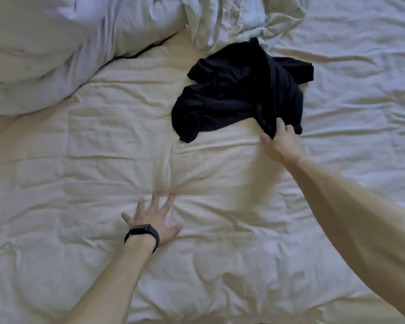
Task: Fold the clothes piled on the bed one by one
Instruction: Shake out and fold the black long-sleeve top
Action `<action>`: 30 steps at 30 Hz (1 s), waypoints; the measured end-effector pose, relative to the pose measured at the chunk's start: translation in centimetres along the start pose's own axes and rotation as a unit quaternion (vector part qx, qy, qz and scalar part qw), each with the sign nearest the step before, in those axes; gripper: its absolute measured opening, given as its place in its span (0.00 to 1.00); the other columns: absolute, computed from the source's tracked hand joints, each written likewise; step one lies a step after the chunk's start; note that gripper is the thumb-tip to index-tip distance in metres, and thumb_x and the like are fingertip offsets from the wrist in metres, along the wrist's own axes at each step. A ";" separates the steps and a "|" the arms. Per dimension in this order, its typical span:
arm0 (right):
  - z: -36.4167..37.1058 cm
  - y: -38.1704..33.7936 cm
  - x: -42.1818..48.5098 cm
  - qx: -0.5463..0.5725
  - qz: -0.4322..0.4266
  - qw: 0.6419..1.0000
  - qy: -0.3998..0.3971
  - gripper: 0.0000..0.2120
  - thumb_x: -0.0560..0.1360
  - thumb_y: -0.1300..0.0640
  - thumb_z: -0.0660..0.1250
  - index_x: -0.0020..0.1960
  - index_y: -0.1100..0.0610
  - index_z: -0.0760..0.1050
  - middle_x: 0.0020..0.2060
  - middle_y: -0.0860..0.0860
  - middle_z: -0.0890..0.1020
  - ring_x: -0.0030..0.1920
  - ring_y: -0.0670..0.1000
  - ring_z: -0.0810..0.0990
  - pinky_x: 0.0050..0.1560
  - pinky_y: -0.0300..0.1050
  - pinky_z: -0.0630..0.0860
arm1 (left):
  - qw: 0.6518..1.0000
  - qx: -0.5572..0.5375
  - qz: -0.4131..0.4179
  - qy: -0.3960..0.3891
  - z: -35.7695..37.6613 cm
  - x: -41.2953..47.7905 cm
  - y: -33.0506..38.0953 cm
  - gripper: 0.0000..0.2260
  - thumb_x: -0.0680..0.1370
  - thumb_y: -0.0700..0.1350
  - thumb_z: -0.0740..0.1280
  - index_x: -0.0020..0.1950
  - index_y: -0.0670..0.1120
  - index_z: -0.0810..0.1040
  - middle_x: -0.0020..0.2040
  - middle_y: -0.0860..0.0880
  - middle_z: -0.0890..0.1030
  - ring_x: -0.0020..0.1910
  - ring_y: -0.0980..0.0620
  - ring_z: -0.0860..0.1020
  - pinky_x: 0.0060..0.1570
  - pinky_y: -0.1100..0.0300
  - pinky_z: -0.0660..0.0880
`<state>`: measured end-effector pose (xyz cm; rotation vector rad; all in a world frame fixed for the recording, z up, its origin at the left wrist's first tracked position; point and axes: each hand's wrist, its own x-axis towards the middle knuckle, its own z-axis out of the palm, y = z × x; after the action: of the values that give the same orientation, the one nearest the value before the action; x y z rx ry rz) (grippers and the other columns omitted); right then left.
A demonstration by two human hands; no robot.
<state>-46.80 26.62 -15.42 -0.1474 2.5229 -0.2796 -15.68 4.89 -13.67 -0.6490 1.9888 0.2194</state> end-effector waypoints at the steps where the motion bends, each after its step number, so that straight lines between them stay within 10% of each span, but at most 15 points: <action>1: 0.6 0.6 -0.1 -0.015 -0.014 1.000 0.017 0.21 0.84 0.45 0.56 0.71 0.58 0.63 0.61 0.62 0.75 0.62 0.67 0.74 0.54 0.58 0.72 | 1.000 0.002 0.001 0.010 0.4 0.4 -0.1 0.40 0.73 0.75 0.56 0.77 0.69 0.36 0.82 0.56 0.39 0.80 0.41 0.46 0.68 0.29 0.53; 7: 2.0 -0.9 -7.8 0.039 -0.035 0.998 -0.022 0.07 0.83 0.53 0.57 0.53 0.55 0.70 0.43 0.57 0.75 0.45 0.61 0.75 0.42 0.50 0.66 | 0.998 -0.041 0.045 0.027 1.7 0.0 -1.4 0.38 0.76 0.69 0.56 0.78 0.67 0.37 0.81 0.56 0.36 0.80 0.43 0.41 0.74 0.41 0.55; 14: 1.4 -9.1 -29.3 0.126 -0.117 0.981 -0.085 0.06 0.84 0.52 0.59 0.52 0.51 0.73 0.38 0.49 0.79 0.39 0.54 0.78 0.37 0.47 0.68 | 0.976 -0.181 0.122 -0.009 0.6 -9.6 -7.3 0.30 0.79 0.55 0.61 0.81 0.56 0.56 0.79 0.49 0.62 0.76 0.45 0.63 0.72 0.49 0.65; 23: -4.5 -23.1 -48.4 0.184 -0.190 0.964 0.032 0.04 0.82 0.47 0.63 0.50 0.42 0.76 0.40 0.42 0.82 0.40 0.42 0.79 0.41 0.42 0.74 | 0.880 -0.188 0.345 0.265 -9.1 -27.8 -20.3 0.39 0.70 0.71 0.65 0.77 0.65 0.55 0.73 0.61 0.65 0.71 0.57 0.67 0.66 0.58 0.69; 30: -12.6 -32.9 -55.7 0.239 -0.278 0.926 0.090 0.13 0.82 0.50 0.65 0.43 0.33 0.75 0.34 0.35 0.79 0.36 0.38 0.77 0.36 0.32 0.69 | 0.838 -0.237 0.371 0.324 -15.7 -36.3 -28.0 0.25 0.71 0.62 0.65 0.66 0.56 0.73 0.60 0.54 0.78 0.59 0.52 0.77 0.56 0.54 0.75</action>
<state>-6.94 6.04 32.83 -0.6669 2.4518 -1.1669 0.33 -12.40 28.61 -0.2032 2.8157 1.1164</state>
